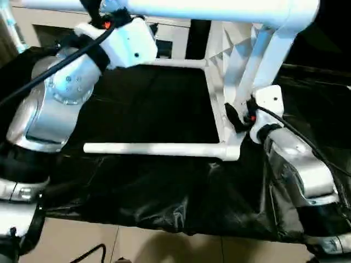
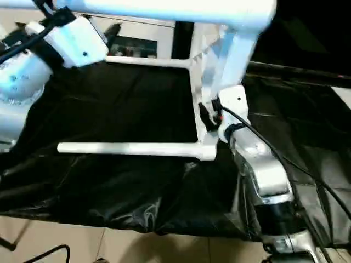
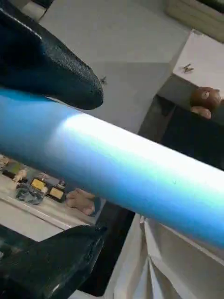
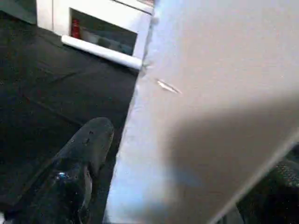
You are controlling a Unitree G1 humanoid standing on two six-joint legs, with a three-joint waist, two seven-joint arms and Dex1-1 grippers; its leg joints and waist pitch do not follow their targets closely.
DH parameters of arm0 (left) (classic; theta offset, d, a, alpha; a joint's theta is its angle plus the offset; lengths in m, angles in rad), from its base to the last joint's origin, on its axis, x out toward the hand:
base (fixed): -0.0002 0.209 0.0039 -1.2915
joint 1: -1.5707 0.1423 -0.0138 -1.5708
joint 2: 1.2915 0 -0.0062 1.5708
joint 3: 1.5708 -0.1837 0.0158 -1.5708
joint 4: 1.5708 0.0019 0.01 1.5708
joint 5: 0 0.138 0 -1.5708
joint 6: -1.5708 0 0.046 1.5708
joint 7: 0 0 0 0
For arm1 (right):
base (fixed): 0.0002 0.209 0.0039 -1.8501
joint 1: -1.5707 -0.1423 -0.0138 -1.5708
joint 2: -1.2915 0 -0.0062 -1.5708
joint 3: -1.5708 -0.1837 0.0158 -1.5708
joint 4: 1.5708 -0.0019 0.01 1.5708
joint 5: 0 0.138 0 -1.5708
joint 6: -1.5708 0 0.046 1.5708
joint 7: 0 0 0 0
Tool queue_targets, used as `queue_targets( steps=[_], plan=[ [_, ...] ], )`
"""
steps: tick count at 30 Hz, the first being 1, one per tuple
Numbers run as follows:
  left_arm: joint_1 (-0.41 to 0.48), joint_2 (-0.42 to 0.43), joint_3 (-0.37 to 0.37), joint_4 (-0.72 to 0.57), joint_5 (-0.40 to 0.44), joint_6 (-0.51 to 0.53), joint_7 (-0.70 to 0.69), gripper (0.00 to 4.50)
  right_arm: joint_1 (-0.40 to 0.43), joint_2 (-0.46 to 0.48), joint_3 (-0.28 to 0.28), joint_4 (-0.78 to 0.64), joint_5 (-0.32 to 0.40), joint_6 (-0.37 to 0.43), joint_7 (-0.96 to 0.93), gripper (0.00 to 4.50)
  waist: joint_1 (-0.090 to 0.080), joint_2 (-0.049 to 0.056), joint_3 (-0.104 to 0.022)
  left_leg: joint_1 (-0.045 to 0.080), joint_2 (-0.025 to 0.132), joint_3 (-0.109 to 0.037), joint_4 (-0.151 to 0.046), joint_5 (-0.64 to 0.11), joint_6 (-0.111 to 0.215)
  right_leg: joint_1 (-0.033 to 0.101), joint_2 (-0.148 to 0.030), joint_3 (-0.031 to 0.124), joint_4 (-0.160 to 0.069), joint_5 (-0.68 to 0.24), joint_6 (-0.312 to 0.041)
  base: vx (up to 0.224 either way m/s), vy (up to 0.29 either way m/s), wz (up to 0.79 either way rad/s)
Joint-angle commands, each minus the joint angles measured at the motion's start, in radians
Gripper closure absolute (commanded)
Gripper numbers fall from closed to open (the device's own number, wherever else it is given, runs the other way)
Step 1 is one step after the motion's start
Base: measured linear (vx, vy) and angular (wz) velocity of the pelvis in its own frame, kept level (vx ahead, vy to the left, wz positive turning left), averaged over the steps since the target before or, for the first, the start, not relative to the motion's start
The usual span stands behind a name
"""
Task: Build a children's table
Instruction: Flip table
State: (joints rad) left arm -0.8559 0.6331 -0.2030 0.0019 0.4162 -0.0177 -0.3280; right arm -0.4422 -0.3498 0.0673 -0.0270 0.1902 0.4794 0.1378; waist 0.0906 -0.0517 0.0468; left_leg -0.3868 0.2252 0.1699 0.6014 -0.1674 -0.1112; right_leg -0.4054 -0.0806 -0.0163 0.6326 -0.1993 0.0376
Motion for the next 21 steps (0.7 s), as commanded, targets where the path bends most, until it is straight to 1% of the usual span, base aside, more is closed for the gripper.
queue_targets(
  steps=[1, 2, 3, 5, 6, 7, 8, 9, 12, 13, 14, 16, 18, 19, 20, 21],
  plan=[
    [-0.019, -0.010, -0.016, 0.020, 0.004, -0.026, -0.002, 0.00, 0.011, -0.009, -0.022, -0.018, 0.001, -0.017, 0.008, 0.75, 0.002, 0.023, -0.067, 0.022, -0.016, 0.008, -0.069, -0.192, -0.093, 0.041, -0.018, 0.014, -0.057, -0.027, -0.141, 0.000, 0.000, 0.00],
    [-0.022, -0.020, -0.014, 0.039, 0.007, -0.051, 0.000, 0.00, 0.024, -0.007, -0.035, -0.014, -0.009, -0.030, 0.004, 0.75, 0.003, 0.024, -0.067, 0.022, -0.016, 0.008, -0.069, -0.190, -0.093, 0.042, -0.019, 0.014, -0.056, -0.027, -0.144, 0.000, 0.000, 0.00],
    [-0.020, -0.022, -0.015, 0.046, 0.010, -0.057, -0.001, 0.00, 0.033, -0.007, -0.038, -0.017, -0.010, -0.040, 0.008, 0.75, 0.005, 0.028, -0.066, 0.022, -0.016, 0.008, -0.069, -0.189, -0.090, 0.042, -0.020, 0.014, -0.056, -0.028, -0.151, 0.000, 0.000, 0.00],
    [-0.019, -0.021, -0.017, 0.053, 0.012, -0.061, -0.001, 0.00, 0.039, -0.006, -0.038, -0.020, -0.010, -0.045, 0.011, 0.75, 0.004, 0.026, -0.066, 0.022, -0.016, 0.009, -0.068, -0.190, -0.086, 0.042, -0.019, 0.014, -0.056, -0.030, -0.153, 0.000, 0.000, 0.00],
    [-0.020, -0.020, -0.019, 0.065, 0.015, -0.067, 0.001, 0.00, 0.050, -0.005, -0.036, -0.027, -0.013, -0.056, 0.014, 0.75, 0.005, 0.028, -0.065, 0.022, -0.015, 0.008, -0.069, -0.191, -0.084, 0.041, -0.020, 0.014, -0.057, -0.038, -0.155, 0.000, 0.000, 0.00],
    [-0.022, -0.019, -0.019, 0.073, 0.014, -0.072, 0.002, 0.18, 0.055, -0.003, -0.036, -0.029, -0.015, -0.062, 0.017, 0.68, 0.005, 0.030, -0.064, 0.022, -0.015, 0.008, -0.070, -0.200, -0.084, 0.040, -0.020, 0.014, -0.058, -0.050, -0.153, 0.000, 0.000, 0.00],
    [-0.023, -0.017, -0.019, 0.078, 0.015, -0.075, 0.004, 0.18, 0.059, 0.000, -0.034, -0.031, -0.014, -0.067, 0.022, 0.68, 0.005, 0.029, -0.064, 0.023, -0.015, 0.008, -0.070, -0.203, -0.083, 0.040, -0.019, 0.015, -0.059, -0.054, -0.153, 0.000, 0.000, 0.00],
    [-0.025, -0.015, -0.017, 0.082, 0.015, -0.079, 0.003, 0.37, 0.062, 0.002, -0.033, -0.032, -0.015, -0.070, 0.023, 0.65, 0.004, 0.031, -0.064, 0.022, -0.015, 0.008, -0.070, -0.206, -0.083, 0.040, -0.019, 0.014, -0.059, -0.058, -0.153, 0.000, 0.000, 0.00],
    [-0.031, -0.018, -0.008, 0.102, 0.007, -0.100, -0.015, 0.49, 0.055, 0.020, -0.037, -0.003, -0.022, -0.093, 0.021, 0.65, 0.004, 0.032, -0.062, 0.024, -0.015, 0.007, -0.072, -0.225, -0.084, 0.037, -0.020, 0.014, -0.061, -0.082, -0.152, 0.000, 0.000, 0.00],
    [-0.031, -0.018, -0.007, 0.105, 0.003, -0.101, -0.020, 0.75, 0.052, 0.025, -0.037, 0.005, -0.022, -0.101, 0.021, 0.65, 0.003, 0.032, -0.063, 0.023, -0.015, 0.006, -0.073, -0.230, -0.085, 0.037, -0.022, 0.014, -0.061, -0.091, -0.151, 0.000, 0.000, 0.00],
    [-0.032, -0.017, -0.008, 0.107, 0.006, -0.102, -0.020, 0.75, 0.047, 0.029, -0.036, 0.016, -0.023, -0.111, 0.021, 0.65, 0.004, 0.034, -0.063, 0.023, -0.014, 0.005, -0.073, -0.231, -0.086, 0.037, -0.021, 0.014, -0.061, -0.091, -0.151, 0.000, 0.000, 0.00],
    [-0.033, -0.019, -0.005, 0.112, 0.002, -0.103, -0.022, 0.83, 0.031, 0.040, -0.032, 0.051, -0.031, -0.141, 0.019, 0.65, 0.003, 0.035, -0.063, 0.024, -0.014, 0.006, -0.073, -0.239, -0.087, 0.035, -0.021, 0.014, -0.061, -0.092, -0.154, 0.000, 0.000, 0.00],
    [-0.036, -0.020, -0.003, 0.117, 0.000, -0.105, -0.023, 1.00, 0.008, 0.054, -0.033, 0.099, -0.037, -0.168, 0.017, 0.65, 0.002, 0.031, -0.063, 0.023, -0.015, 0.006, -0.073, -0.244, -0.086, 0.036, -0.021, 0.013, -0.062, -0.103, -0.156, 0.000, 0.000, 0.00],
    [-0.037, -0.020, -0.003, 0.119, -0.003, -0.106, -0.025, 1.16, -0.002, 0.058, -0.033, 0.118, -0.040, -0.176, 0.016, 0.93, 0.002, 0.031, -0.063, 0.023, -0.015, 0.006, -0.073, -0.246, -0.085, 0.035, -0.022, 0.014, -0.061, -0.111, -0.158, 0.000, 0.000, 0.00],
    [-0.038, -0.019, -0.002, 0.119, -0.002, -0.106, -0.024, 1.20, -0.008, 0.060, -0.032, 0.132, -0.043, -0.181, 0.015, 1.01, 0.002, 0.032, -0.063, 0.023, -0.015, 0.006, -0.073, -0.245, -0.085, 0.035, -0.023, 0.014, -0.062, -0.111, -0.159, 0.000, 0.000, 0.00],
    [-0.038, -0.019, 0.000, 0.119, -0.004, -0.107, -0.027, 1.25, -0.016, 0.063, -0.032, 0.150, -0.049, -0.187, 0.011, 1.06, 0.002, 0.029, -0.063, 0.023, -0.015, 0.006, -0.072, -0.239, -0.083, 0.035, -0.022, 0.014, -0.061, -0.105, -0.161, 0.000, 0.000, 0.00]
  ],
)
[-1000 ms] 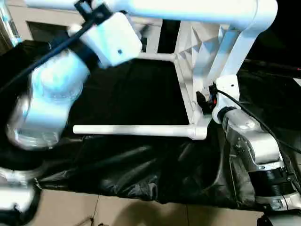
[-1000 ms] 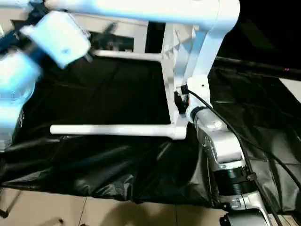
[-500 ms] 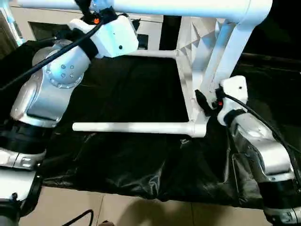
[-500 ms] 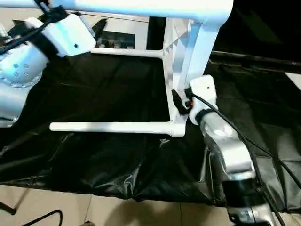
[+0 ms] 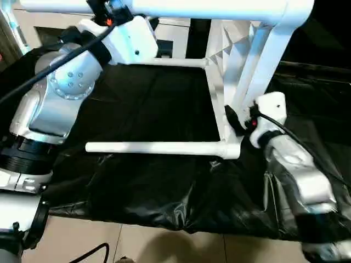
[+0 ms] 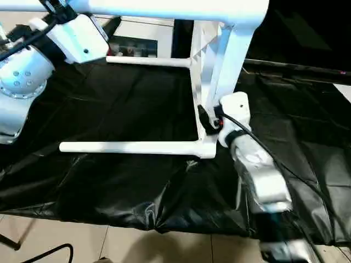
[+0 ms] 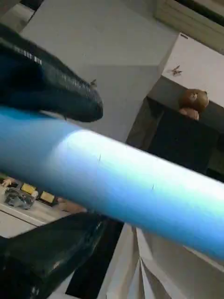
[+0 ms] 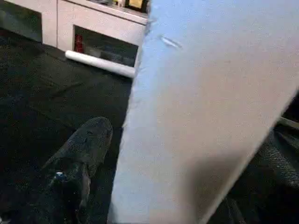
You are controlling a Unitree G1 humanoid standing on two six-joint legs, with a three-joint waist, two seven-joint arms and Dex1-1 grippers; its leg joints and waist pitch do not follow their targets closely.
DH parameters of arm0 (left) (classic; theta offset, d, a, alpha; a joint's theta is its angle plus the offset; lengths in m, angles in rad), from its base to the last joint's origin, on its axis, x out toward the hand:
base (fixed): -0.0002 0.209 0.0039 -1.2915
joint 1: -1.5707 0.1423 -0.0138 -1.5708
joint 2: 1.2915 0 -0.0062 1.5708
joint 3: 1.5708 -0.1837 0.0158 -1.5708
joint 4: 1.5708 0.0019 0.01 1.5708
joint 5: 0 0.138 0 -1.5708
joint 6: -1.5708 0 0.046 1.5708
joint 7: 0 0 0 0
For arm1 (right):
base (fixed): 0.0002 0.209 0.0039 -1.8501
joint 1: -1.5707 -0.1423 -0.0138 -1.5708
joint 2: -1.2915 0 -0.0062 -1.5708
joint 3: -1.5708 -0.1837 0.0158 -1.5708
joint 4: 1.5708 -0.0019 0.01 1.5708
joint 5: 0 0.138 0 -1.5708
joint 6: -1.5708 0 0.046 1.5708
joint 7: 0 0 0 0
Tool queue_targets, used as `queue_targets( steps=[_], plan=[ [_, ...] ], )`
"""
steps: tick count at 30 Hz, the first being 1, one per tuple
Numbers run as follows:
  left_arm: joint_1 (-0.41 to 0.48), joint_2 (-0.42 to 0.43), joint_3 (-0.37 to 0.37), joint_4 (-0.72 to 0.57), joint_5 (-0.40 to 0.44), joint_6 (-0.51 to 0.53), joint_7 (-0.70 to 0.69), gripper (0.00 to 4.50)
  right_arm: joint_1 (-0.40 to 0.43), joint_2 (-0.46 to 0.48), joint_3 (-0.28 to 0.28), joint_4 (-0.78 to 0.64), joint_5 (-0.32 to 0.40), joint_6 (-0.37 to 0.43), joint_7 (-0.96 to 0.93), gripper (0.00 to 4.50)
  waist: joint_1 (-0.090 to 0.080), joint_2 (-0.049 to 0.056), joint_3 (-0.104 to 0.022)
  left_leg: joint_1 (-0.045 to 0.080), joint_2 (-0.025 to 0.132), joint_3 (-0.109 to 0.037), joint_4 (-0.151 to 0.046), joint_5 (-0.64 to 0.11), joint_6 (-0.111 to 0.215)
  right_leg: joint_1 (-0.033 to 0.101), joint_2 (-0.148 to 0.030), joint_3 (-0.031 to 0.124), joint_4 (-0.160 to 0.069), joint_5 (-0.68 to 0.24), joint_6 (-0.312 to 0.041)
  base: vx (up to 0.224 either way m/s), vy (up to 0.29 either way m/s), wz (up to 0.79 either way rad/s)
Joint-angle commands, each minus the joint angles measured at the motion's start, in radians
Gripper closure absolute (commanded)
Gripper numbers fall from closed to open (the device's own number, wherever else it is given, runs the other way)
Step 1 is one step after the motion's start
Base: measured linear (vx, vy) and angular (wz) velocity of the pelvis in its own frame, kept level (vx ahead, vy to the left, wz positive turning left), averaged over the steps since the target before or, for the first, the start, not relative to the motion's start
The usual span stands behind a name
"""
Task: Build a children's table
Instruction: Flip table
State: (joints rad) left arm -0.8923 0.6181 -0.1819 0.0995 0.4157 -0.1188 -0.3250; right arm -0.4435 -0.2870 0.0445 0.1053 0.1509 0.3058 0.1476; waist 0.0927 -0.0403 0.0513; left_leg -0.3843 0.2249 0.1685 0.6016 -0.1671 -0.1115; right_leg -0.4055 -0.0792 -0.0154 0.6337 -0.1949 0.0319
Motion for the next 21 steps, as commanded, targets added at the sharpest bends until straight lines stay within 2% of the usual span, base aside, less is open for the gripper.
queue_targets(
  steps=[1, 5, 8, 14, 18, 21],
  plan=[
    [-0.002, -0.002, -0.018, 0.020, -0.003, -0.008, -0.036, 1.25, -0.024, 0.006, -0.012, 0.043, -0.017, -0.023, -0.006, 1.06, 0.002, 0.019, -0.067, 0.022, -0.014, 0.008, -0.072, -0.234, -0.082, 0.034, -0.023, 0.014, -0.062, -0.103, -0.154, 0.000, 0.000, 0.00],
    [0.003, 0.004, -0.010, 0.015, -0.003, -0.009, -0.046, 1.64, -0.043, 0.014, -0.014, 0.107, -0.032, -0.060, -0.013, 1.48, 0.001, 0.019, -0.068, 0.020, -0.015, 0.008, -0.072, -0.226, -0.082, 0.035, -0.023, 0.013, -0.061, -0.091, -0.156, 0.000, 0.000, 0.00],
    [0.005, 0.006, -0.004, 0.010, -0.009, -0.006, -0.052, 1.92, -0.062, 0.020, -0.018, 0.160, -0.046, -0.092, -0.015, 1.79, 0.000, 0.015, -0.068, 0.020, -0.015, 0.009, -0.072, -0.233, -0.081, 0.036, -0.024, 0.013, -0.061, -0.102, -0.159, 0.000, 0.000, 0.00],
    [0.009, -0.009, 0.021, 0.001, -0.031, 0.021, -0.056, 2.17, -0.092, 0.010, -0.014, 0.193, -0.055, -0.139, 0.009, 2.06, 0.000, 0.016, -0.070, 0.018, -0.015, 0.011, -0.069, -0.198, -0.069, 0.040, -0.023, 0.014, -0.056, -0.060, -0.164, 0.000, 0.000, 0.00],
    [0.012, -0.034, 0.071, -0.005, -0.077, 0.065, -0.038, 2.23, -0.121, -0.029, -0.019, 0.207, -0.070, -0.186, 0.047, 2.14, 0.001, 0.013, -0.071, 0.015, -0.017, 0.015, -0.066, -0.170, -0.051, 0.044, -0.022, 0.014, -0.055, -0.046, -0.174, 0.000, 0.000, 0.00],
    [0.013, -0.051, 0.127, -0.014, -0.111, 0.108, -0.013, 2.23, -0.173, -0.070, -0.053, 0.231, -0.068, -0.207, 0.060, 2.16, 0.002, 0.011, -0.074, 0.010, -0.020, 0.017, -0.061, -0.131, -0.031, 0.049, -0.022, 0.016, -0.052, -0.022, -0.180, 0.000, 0.000, 0.00]
  ],
)
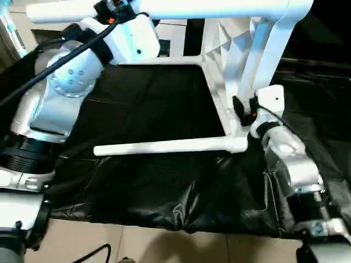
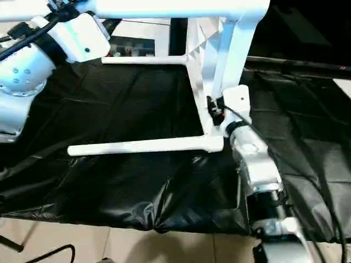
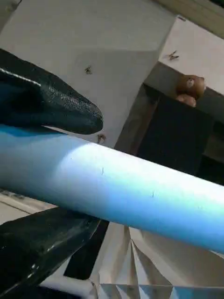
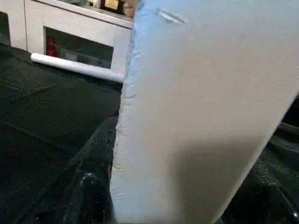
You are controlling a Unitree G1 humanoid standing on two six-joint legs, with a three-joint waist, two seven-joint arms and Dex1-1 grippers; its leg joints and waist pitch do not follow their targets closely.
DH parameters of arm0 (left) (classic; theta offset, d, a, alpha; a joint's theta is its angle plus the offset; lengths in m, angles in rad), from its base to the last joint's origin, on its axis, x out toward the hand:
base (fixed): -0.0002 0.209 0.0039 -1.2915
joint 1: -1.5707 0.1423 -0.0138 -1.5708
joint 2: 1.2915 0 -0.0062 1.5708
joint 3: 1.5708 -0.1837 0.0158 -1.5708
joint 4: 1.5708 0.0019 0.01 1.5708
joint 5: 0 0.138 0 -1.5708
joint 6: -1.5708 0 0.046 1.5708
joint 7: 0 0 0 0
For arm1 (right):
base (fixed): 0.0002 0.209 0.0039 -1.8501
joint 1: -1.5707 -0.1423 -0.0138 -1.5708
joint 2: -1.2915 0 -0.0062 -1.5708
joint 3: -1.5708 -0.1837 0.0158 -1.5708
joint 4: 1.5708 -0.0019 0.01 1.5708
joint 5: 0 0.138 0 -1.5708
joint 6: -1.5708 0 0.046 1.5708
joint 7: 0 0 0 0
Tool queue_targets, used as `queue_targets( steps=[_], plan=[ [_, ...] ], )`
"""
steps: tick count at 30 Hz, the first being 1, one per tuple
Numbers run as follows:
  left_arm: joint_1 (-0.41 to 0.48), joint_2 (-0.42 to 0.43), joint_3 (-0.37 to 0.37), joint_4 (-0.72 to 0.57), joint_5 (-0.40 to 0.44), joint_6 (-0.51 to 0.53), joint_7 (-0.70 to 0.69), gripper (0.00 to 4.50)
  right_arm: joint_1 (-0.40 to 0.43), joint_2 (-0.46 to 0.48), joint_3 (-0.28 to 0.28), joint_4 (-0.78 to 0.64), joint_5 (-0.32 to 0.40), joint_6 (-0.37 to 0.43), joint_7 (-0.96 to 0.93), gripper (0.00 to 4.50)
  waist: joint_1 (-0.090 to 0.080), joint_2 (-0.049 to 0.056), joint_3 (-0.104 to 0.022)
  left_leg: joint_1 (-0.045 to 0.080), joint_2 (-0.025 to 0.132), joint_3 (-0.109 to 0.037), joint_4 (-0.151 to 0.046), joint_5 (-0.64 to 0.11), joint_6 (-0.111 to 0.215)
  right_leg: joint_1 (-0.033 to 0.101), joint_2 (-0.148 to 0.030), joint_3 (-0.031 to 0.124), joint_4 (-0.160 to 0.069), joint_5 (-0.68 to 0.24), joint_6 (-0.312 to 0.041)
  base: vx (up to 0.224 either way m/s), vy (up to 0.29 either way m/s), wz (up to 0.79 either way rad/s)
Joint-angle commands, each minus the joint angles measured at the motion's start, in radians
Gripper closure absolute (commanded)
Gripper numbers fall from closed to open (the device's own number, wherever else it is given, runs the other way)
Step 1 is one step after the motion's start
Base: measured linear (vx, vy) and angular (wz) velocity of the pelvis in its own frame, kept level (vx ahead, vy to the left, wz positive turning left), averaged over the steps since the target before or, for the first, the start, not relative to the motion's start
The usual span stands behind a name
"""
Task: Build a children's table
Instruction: Flip table
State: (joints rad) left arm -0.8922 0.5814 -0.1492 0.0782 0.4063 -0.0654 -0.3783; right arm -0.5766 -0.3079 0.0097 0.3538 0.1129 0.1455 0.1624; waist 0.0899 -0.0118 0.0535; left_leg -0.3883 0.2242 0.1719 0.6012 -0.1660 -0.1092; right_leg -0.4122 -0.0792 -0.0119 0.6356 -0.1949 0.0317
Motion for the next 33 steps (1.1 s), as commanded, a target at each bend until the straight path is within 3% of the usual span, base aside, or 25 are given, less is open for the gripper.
queue_targets(
  steps=[1, 3, 5, 10, 12, 14, 18, 19, 21, 23, 24, 25, 26, 29, 31, 33],
  plan=[
    [0.013, -0.017, 0.105, 0.006, -0.107, 0.064, 0.046, 2.23, -0.052, -0.059, -0.024, -0.014, -0.029, -0.050, 0.049, 2.16, 0.005, -0.018, -0.078, 0.010, -0.021, 0.015, -0.057, -0.106, -0.024, 0.057, -0.021, 0.013, -0.051, -0.001, -0.186, 0.000, 0.000, 0.00],
    [0.015, -0.034, 0.146, -0.006, -0.136, 0.099, 0.063, 2.23, -0.089, -0.091, -0.040, -0.003, -0.030, -0.065, 0.060, 2.19, 0.009, -0.017, -0.079, 0.006, -0.024, 0.018, -0.052, -0.067, -0.006, 0.057, -0.018, 0.014, -0.046, 0.046, -0.189, 0.000, 0.000, 0.00],
    [0.018, -0.051, 0.179, -0.019, -0.164, 0.129, 0.072, 2.23, -0.120, -0.115, -0.050, 0.005, -0.028, -0.077, 0.069, 2.25, 0.011, -0.018, -0.077, 0.005, -0.025, 0.021, -0.049, -0.076, 0.004, 0.054, -0.018, 0.015, -0.048, 0.029, -0.190, 0.000, 0.000, 0.00],
    [0.026, -0.080, 0.243, -0.054, -0.216, 0.186, 0.086, 2.23, -0.202, -0.167, -0.071, 0.026, -0.024, -0.104, 0.099, 2.52, 0.014, -0.019, -0.069, 0.011, -0.020, 0.021, -0.053, -0.166, -0.003, 0.040, -0.019, 0.012, -0.062, -0.139, -0.167, 0.000, 0.000, 0.00],
    [0.043, -0.094, 0.273, -0.078, -0.229, 0.213, 0.092, 2.24, -0.237, -0.181, -0.077, 0.029, -0.018, -0.120, 0.113, 2.61, 0.015, -0.017, -0.069, 0.012, -0.019, 0.020, -0.054, -0.181, -0.009, 0.037, -0.018, 0.012, -0.063, -0.163, -0.160, 0.000, 0.000, 0.00],
    [0.074, -0.108, 0.309, -0.113, -0.242, 0.251, 0.098, 2.26, -0.272, -0.192, -0.083, 0.023, -0.006, -0.138, 0.131, 2.67, 0.015, -0.020, -0.073, 0.010, -0.016, 0.018, -0.053, -0.170, -0.010, 0.039, -0.019, 0.010, -0.057, -0.135, -0.162, 0.000, 0.000, 0.00],
    [0.156, -0.153, 0.386, -0.215, -0.280, 0.357, 0.124, 2.26, -0.317, -0.202, -0.084, 0.007, 0.010, -0.181, 0.172, 2.71, 0.021, -0.019, -0.076, 0.005, -0.018, 0.021, -0.045, -0.116, 0.020, 0.039, -0.015, 0.010, -0.049, -0.038, -0.178, 0.000, 0.000, 0.00],
    [0.160, -0.154, 0.389, -0.219, -0.281, 0.361, 0.125, 2.26, -0.319, -0.201, -0.084, 0.007, 0.010, -0.181, 0.172, 2.71, 0.019, -0.036, -0.075, 0.003, -0.018, 0.023, -0.045, -0.112, 0.026, 0.041, -0.015, 0.010, -0.049, -0.033, -0.179, 0.000, 0.000, 0.00],
    [0.193, -0.165, 0.399, -0.252, -0.283, 0.387, 0.133, 2.26, -0.329, -0.199, -0.083, 0.013, 0.013, -0.184, 0.187, 2.71, 0.022, -0.026, -0.074, 0.002, -0.018, 0.021, -0.046, -0.112, 0.030, 0.039, -0.017, 0.008, -0.051, -0.058, -0.172, 0.000, 0.000, 0.00],
    [0.222, -0.175, 0.404, -0.284, -0.278, 0.409, 0.137, 2.26, -0.333, -0.194, -0.076, 0.026, 0.010, -0.192, 0.199, 2.71, 0.017, -0.030, -0.070, 0.002, -0.016, 0.020, -0.049, -0.148, 0.016, 0.038, -0.016, 0.007, -0.055, -0.100, -0.164, 0.000, 0.000, 0.00],
    [0.237, -0.182, 0.409, -0.305, -0.278, 0.426, 0.140, 2.26, -0.334, -0.188, -0.072, 0.037, 0.014, -0.201, 0.214, 2.71, 0.016, -0.047, -0.070, 0.004, -0.016, 0.023, -0.048, -0.161, 0.016, 0.037, -0.016, 0.008, -0.059, -0.125, -0.154, 0.000, 0.000, 0.00],
    [0.240, -0.184, 0.410, -0.311, -0.277, 0.431, 0.141, 2.26, -0.335, -0.186, -0.070, 0.042, 0.011, -0.206, 0.215, 2.18, 0.018, -0.040, -0.070, 0.003, -0.016, 0.020, -0.050, -0.163, 0.014, 0.036, -0.018, 0.008, -0.058, -0.141, -0.147, 0.000, 0.000, 0.00],
    [0.242, -0.186, 0.411, -0.316, -0.275, 0.435, 0.141, 2.26, -0.336, -0.185, -0.069, 0.045, 0.009, -0.209, 0.215, 2.05, 0.017, -0.042, -0.070, 0.003, -0.016, 0.020, -0.049, -0.159, 0.012, 0.034, -0.017, 0.008, -0.057, -0.140, -0.140, 0.000, 0.000, 0.00],
    [0.249, -0.187, 0.416, -0.334, -0.273, 0.455, 0.142, 2.26, -0.345, -0.177, -0.072, 0.060, 0.013, -0.222, 0.228, 1.95, 0.013, -0.047, -0.070, 0.004, -0.016, 0.019, -0.051, -0.175, 0.005, 0.031, -0.015, 0.007, -0.059, -0.147, -0.132, 0.000, 0.000, 0.00],
    [0.254, -0.188, 0.416, -0.343, -0.272, 0.466, 0.144, 2.26, -0.352, -0.173, -0.079, 0.069, 0.020, -0.230, 0.239, 1.61, 0.012, -0.050, -0.070, 0.006, -0.017, 0.020, -0.050, -0.188, 0.002, 0.029, -0.013, 0.008, -0.060, -0.149, -0.130, 0.000, 0.000, 0.00],
    [0.256, -0.191, 0.414, -0.348, -0.270, 0.472, 0.144, 2.26, -0.349, -0.168, -0.084, 0.061, 0.035, -0.238, 0.261, 1.57, 0.013, -0.048, -0.070, 0.007, -0.016, 0.019, -0.051, -0.195, -0.001, 0.028, -0.014, 0.008, -0.060, -0.154, -0.128, 0.000, 0.000, 0.00]
  ],
)
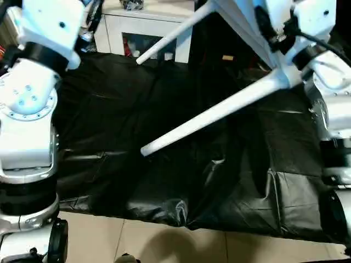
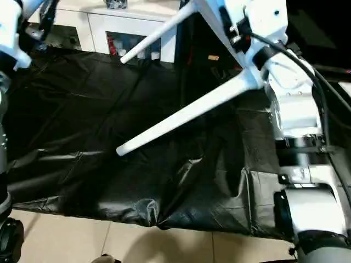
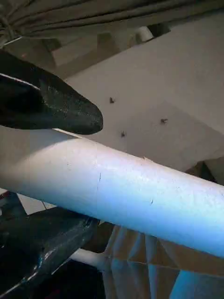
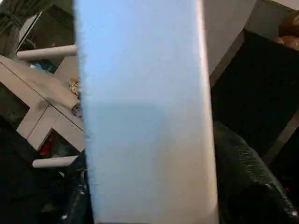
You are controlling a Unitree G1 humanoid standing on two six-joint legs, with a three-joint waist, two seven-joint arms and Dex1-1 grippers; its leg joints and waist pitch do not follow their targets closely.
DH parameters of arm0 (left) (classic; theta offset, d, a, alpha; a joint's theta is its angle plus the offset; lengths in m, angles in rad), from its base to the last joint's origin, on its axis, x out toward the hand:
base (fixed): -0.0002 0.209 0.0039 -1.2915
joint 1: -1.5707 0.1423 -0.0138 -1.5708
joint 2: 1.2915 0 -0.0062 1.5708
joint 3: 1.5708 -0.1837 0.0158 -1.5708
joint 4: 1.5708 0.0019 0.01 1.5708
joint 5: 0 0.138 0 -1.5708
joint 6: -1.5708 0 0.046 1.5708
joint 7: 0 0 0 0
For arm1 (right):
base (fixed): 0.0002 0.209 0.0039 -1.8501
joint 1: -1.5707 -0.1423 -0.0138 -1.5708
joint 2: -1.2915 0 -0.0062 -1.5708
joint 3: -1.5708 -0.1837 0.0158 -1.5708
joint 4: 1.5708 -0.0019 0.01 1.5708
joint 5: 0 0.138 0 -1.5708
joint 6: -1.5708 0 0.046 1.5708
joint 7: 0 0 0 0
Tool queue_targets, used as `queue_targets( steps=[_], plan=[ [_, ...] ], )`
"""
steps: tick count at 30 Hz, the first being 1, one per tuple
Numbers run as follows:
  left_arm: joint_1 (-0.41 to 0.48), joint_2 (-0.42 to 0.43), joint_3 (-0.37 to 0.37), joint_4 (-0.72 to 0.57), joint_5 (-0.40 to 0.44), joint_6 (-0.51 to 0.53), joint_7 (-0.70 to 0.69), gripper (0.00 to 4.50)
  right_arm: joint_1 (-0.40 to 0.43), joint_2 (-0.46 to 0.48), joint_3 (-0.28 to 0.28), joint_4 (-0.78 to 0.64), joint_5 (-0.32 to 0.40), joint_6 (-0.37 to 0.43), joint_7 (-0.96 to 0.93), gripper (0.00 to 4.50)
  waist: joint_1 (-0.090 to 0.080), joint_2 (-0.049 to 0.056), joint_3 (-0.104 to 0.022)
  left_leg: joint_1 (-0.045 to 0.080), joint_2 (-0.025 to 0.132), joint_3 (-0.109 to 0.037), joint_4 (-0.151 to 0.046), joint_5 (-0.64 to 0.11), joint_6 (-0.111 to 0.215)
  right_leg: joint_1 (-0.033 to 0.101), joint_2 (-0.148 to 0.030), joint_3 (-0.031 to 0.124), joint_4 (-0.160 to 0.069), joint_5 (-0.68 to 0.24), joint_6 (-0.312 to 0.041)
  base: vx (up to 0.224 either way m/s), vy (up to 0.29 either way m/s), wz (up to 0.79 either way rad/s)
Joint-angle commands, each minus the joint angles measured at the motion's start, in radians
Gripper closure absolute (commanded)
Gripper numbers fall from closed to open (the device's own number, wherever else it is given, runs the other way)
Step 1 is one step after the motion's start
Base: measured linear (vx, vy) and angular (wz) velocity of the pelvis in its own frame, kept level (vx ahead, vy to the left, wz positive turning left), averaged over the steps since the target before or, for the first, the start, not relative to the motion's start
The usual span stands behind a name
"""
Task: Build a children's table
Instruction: Flip table
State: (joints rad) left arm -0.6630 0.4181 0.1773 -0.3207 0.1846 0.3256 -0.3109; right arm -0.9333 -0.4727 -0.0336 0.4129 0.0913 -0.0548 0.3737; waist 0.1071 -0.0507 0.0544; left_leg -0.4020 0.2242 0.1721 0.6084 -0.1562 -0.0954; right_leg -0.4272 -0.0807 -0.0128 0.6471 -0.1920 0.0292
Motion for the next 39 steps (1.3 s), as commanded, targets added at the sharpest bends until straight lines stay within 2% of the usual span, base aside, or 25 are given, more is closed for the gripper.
queue_targets(
  steps=[1, 2, 3, 5, 6, 7, 8, 9, 12, 15, 16, 17, 18, 20, 21, 26, 28, 30, 34, 35, 36, 37, 38, 39],
  plan=[
    [0.028, -0.029, 0.086, 0.050, -0.047, 0.083, 0.077, 2.26, 0.010, -0.002, -0.041, -0.002, 0.062, -0.042, 0.058, 1.48, -0.004, -0.011, -0.071, 0.020, -0.016, 0.019, -0.058, -0.203, -0.015, 0.044, -0.012, 0.008, -0.071, -0.147, -0.126, 0.000, 0.000, 0.00],
    [0.028, -0.031, 0.083, 0.050, -0.046, 0.085, 0.079, 2.26, 0.018, 0.004, -0.045, -0.016, 0.079, -0.044, 0.075, 1.48, -0.004, -0.012, -0.071, 0.019, -0.016, 0.019, -0.058, -0.202, -0.014, 0.044, -0.012, 0.008, -0.071, -0.145, -0.126, 0.000, 0.000, 0.00],
    [0.029, -0.032, 0.078, 0.051, -0.043, 0.088, 0.079, 2.26, 0.029, 0.015, -0.051, -0.035, 0.104, -0.049, 0.096, 1.23, -0.003, -0.009, -0.072, 0.019, -0.017, 0.018, -0.058, -0.199, -0.014, 0.045, -0.012, 0.008, -0.070, -0.136, -0.127, 0.000, 0.000, 0.00],
    [0.028, -0.033, 0.075, 0.052, -0.042, 0.089, 0.079, 2.26, 0.035, 0.019, -0.054, -0.045, 0.115, -0.056, 0.104, 1.18, -0.003, -0.010, -0.073, 0.017, -0.017, 0.018, -0.057, -0.191, -0.013, 0.046, -0.012, 0.009, -0.070, -0.122, -0.130, 0.000, 0.000, 0.00],
    [0.026, -0.036, 0.070, 0.056, -0.040, 0.092, 0.079, 2.26, 0.046, 0.038, -0.072, -0.069, 0.153, -0.082, 0.113, 1.10, -0.002, -0.006, -0.074, 0.018, -0.017, 0.018, -0.057, -0.182, -0.012, 0.047, -0.012, 0.009, -0.067, -0.104, -0.133, 0.000, 0.000, 0.00],
    [0.025, -0.037, 0.067, 0.059, -0.039, 0.092, 0.079, 2.26, 0.050, 0.045, -0.082, -0.080, 0.169, -0.097, 0.113, 1.10, -0.002, -0.008, -0.075, 0.018, -0.017, 0.018, -0.057, -0.177, -0.009, 0.048, -0.012, 0.009, -0.066, -0.090, -0.136, 0.000, 0.000, 0.00],
    [0.025, -0.037, 0.067, 0.060, -0.039, 0.092, 0.078, 2.26, 0.052, 0.049, -0.087, -0.086, 0.176, -0.106, 0.112, 0.87, -0.002, -0.009, -0.075, 0.018, -0.017, 0.018, -0.057, -0.176, -0.008, 0.048, -0.012, 0.009, -0.066, -0.086, -0.137, 0.000, 0.000, 0.00],
    [0.024, -0.037, 0.066, 0.060, -0.039, 0.093, 0.078, 2.26, 0.053, 0.054, -0.093, -0.092, 0.185, -0.110, 0.116, 0.81, -0.003, -0.005, -0.076, 0.017, -0.018, 0.018, -0.056, -0.167, -0.008, 0.050, -0.011, 0.009, -0.064, -0.075, -0.142, 0.000, 0.000, 0.00],
    [0.023, -0.039, 0.062, 0.067, -0.040, 0.099, 0.077, 2.26, 0.073, 0.088, -0.120, -0.187, 0.297, -0.121, 0.187, 0.79, -0.004, -0.007, -0.076, 0.017, -0.018, 0.018, -0.057, -0.162, -0.003, 0.052, -0.011, 0.009, -0.064, -0.062, -0.144, 0.000, 0.000, 0.00],
    [0.024, -0.040, 0.060, 0.068, -0.040, 0.103, 0.076, 2.26, 0.086, 0.096, -0.110, -0.222, 0.324, -0.097, 0.221, 0.79, -0.005, -0.007, -0.077, 0.018, -0.017, 0.018, -0.056, -0.147, 0.002, 0.053, -0.010, 0.008, -0.063, -0.042, -0.150, 0.000, 0.000, 0.00],
    [0.025, -0.042, 0.059, 0.069, -0.040, 0.107, 0.076, 2.26, 0.094, 0.102, -0.102, -0.239, 0.330, -0.089, 0.236, 0.79, -0.007, -0.003, -0.077, 0.017, -0.018, 0.018, -0.056, -0.145, -0.002, 0.054, -0.009, 0.008, -0.063, -0.036, -0.154, 0.000, 0.000, 0.00],
    [0.025, -0.042, 0.058, 0.069, -0.039, 0.108, 0.076, 2.26, 0.095, 0.103, -0.101, -0.242, 0.330, -0.088, 0.238, 0.79, -0.009, -0.004, -0.078, 0.018, -0.018, 0.020, -0.055, -0.178, 0.014, 0.055, -0.008, 0.009, -0.063, -0.035, -0.154, 0.000, 0.000, 0.00],
    [0.025, -0.043, 0.058, 0.069, -0.039, 0.108, 0.077, 2.26, 0.097, 0.105, -0.099, -0.246, 0.331, -0.087, 0.241, 0.79, -0.012, -0.011, -0.076, 0.013, -0.018, 0.016, -0.057, -0.186, 0.024, 0.058, -0.012, 0.007, -0.066, -0.074, -0.142, 0.000, 0.000, 0.00],
    [0.027, -0.045, 0.056, 0.068, -0.038, 0.115, 0.079, 2.26, 0.101, 0.111, -0.095, -0.252, 0.328, -0.086, 0.245, 0.79, -0.011, -0.003, -0.072, 0.015, -0.017, 0.016, -0.061, -0.181, 0.022, 0.052, -0.015, 0.009, -0.072, -0.126, -0.140, 0.000, 0.000, 0.00],
    [0.029, -0.047, 0.054, 0.065, -0.037, 0.121, 0.082, 2.26, 0.103, 0.111, -0.093, -0.252, 0.323, -0.082, 0.251, 0.79, -0.012, 0.001, -0.072, 0.017, -0.015, 0.015, -0.061, -0.189, 0.011, 0.048, -0.014, 0.009, -0.074, -0.145, -0.142, 0.000, 0.000, 0.00],
    [0.032, -0.046, 0.055, 0.056, -0.035, 0.131, 0.085, 2.30, 0.109, 0.103, -0.080, -0.254, 0.315, -0.074, 0.273, 0.79, -0.017, -0.001, -0.071, 0.024, -0.014, 0.012, -0.066, -0.271, -0.017, 0.039, -0.012, 0.006, -0.083, -0.232, -0.125, 0.000, 0.000, 0.00],
    [0.034, -0.045, 0.059, 0.053, -0.032, 0.135, 0.084, 2.34, 0.133, 0.104, -0.063, -0.295, 0.348, -0.036, 0.329, 0.79, -0.015, 0.000, -0.070, 0.024, -0.014, 0.011, -0.067, -0.293, -0.017, 0.036, -0.012, 0.007, -0.086, -0.246, -0.120, 0.000, 0.000, 0.00],
    [0.034, -0.045, 0.059, 0.053, -0.032, 0.138, 0.084, 2.37, 0.144, 0.102, -0.053, -0.314, 0.368, -0.015, 0.353, 0.49, -0.015, 0.001, -0.069, 0.026, -0.012, 0.008, -0.070, -0.315, -0.017, 0.035, -0.012, 0.007, -0.088, -0.255, -0.115, 0.000, 0.000, 0.00],
    [0.040, -0.042, 0.053, 0.047, -0.034, 0.147, 0.090, 2.44, 0.215, 0.076, 0.014, -0.406, 0.425, 0.093, 0.442, 0.24, -0.012, -0.001, -0.069, 0.025, -0.011, 0.005, -0.073, -0.322, -0.019, 0.036, -0.014, 0.007, -0.089, -0.257, -0.111, 0.000, 0.000, 0.00],
    [0.041, -0.042, 0.052, 0.045, -0.034, 0.148, 0.091, 2.46, 0.233, 0.066, 0.033, -0.418, 0.424, 0.115, 0.456, 0.03, -0.011, -0.002, -0.069, 0.023, -0.012, 0.005, -0.074, -0.319, -0.020, 0.036, -0.015, 0.007, -0.091, -0.261, -0.111, 0.000, 0.000, 0.00],
    [0.041, -0.042, 0.052, 0.045, -0.034, 0.148, 0.091, 2.46, 0.233, 0.066, 0.033, -0.418, 0.424, 0.115, 0.456, 0.03, -0.011, -0.002, -0.069, 0.023, -0.012, 0.005, -0.074, -0.319, -0.020, 0.036, -0.015, 0.007, -0.091, -0.261, -0.111, 0.000, 0.000, 0.00],
    [0.042, -0.039, 0.048, 0.043, -0.034, 0.146, 0.090, 2.48, 0.286, 0.038, 0.091, -0.424, 0.381, 0.193, 0.458, 0.00, -0.011, -0.005, -0.069, 0.020, -0.013, 0.004, -0.074, -0.306, -0.023, 0.038, -0.015, 0.007, -0.091, -0.262, -0.112, 0.000, 0.000, 0.00],
    [0.042, -0.039, 0.048, 0.043, -0.034, 0.146, 0.089, 2.49, 0.291, 0.036, 0.095, -0.424, 0.376, 0.201, 0.457, 0.00, -0.006, -0.003, -0.068, 0.024, -0.012, 0.004, -0.074, -0.305, -0.024, 0.038, -0.015, 0.007, -0.093, -0.264, -0.111, 0.000, 0.000, 0.00],
    [0.043, -0.037, 0.044, 0.043, -0.033, 0.144, 0.087, 2.49, 0.336, 0.017, 0.143, -0.420, 0.332, 0.292, 0.440, 0.00, -0.008, -0.002, -0.067, 0.021, -0.012, 0.004, -0.075, -0.305, -0.030, 0.037, -0.016, 0.008, -0.092, -0.268, -0.111, 0.000, 0.000, 0.00]
  ],
)
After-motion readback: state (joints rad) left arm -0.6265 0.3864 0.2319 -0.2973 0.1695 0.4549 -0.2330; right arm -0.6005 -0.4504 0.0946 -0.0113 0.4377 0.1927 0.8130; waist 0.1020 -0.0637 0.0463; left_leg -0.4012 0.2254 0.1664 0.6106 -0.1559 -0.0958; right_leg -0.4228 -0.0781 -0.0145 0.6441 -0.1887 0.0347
